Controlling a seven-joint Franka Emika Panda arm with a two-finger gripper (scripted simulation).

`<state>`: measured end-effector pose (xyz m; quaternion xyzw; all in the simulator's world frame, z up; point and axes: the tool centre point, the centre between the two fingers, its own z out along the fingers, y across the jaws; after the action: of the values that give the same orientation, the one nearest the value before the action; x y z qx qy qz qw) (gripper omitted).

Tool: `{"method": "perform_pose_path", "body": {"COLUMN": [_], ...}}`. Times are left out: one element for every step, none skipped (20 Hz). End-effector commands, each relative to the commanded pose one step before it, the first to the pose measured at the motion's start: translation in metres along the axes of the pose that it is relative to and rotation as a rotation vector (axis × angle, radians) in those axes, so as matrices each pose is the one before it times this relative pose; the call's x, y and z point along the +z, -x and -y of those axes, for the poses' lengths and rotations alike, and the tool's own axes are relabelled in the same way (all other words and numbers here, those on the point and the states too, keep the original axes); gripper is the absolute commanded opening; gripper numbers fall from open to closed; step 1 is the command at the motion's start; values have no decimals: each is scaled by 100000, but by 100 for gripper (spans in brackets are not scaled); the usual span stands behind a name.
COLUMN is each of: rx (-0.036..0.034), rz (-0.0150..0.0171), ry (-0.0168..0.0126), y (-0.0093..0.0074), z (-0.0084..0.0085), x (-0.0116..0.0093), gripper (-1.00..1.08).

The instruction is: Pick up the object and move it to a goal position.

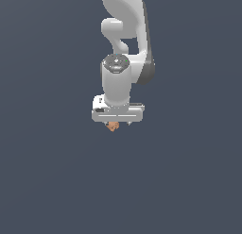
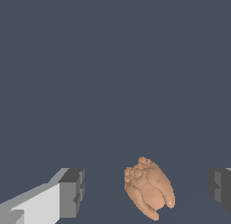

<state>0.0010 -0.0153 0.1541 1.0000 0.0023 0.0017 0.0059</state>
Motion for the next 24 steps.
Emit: {"method": "perform_pose_path", "body": {"rx": [0,91,349,542,770,1018,1131,965,776,570,310,0,-197,-320,-401,-493,-602,-721,-854,-1007,-1153,-1293,-1417,-1543], "rz": [0,-33,-122,-188,-263,-341,-365,-295,-220,-143,-60,0,60,45,32,22,17,17,23,34,44,52,56,57], "ry": [0,-11,-45,-69,-97,-125,-135,-110,-82,-54,-23,0,23,17,12,9,7,6,8,11,13,14,13,11], "y": [0,-16,-42,-72,-102,-134,-148,-126,-101,-73,-37,4,23,37,43,52,62,74,89,105,122,138,152,167], "z": [-1,-39,-167,-251,-350,-449,-475,-377,-273,-171,-64,26,50,40,12,-12,-27,-37,-41,-34,-31,-28,-29,-32], "x": [0,-29,-101,-160,-225,-294,-320,-265,-204,-140,-66,-2,56,59,60,64,72,84,101,123,143,161,175,188], "gripper": [100,100,100,100,100,100,100,100,100,100,100,100,100,100,100,100,100,100,100,100,100,100,100,100]}}
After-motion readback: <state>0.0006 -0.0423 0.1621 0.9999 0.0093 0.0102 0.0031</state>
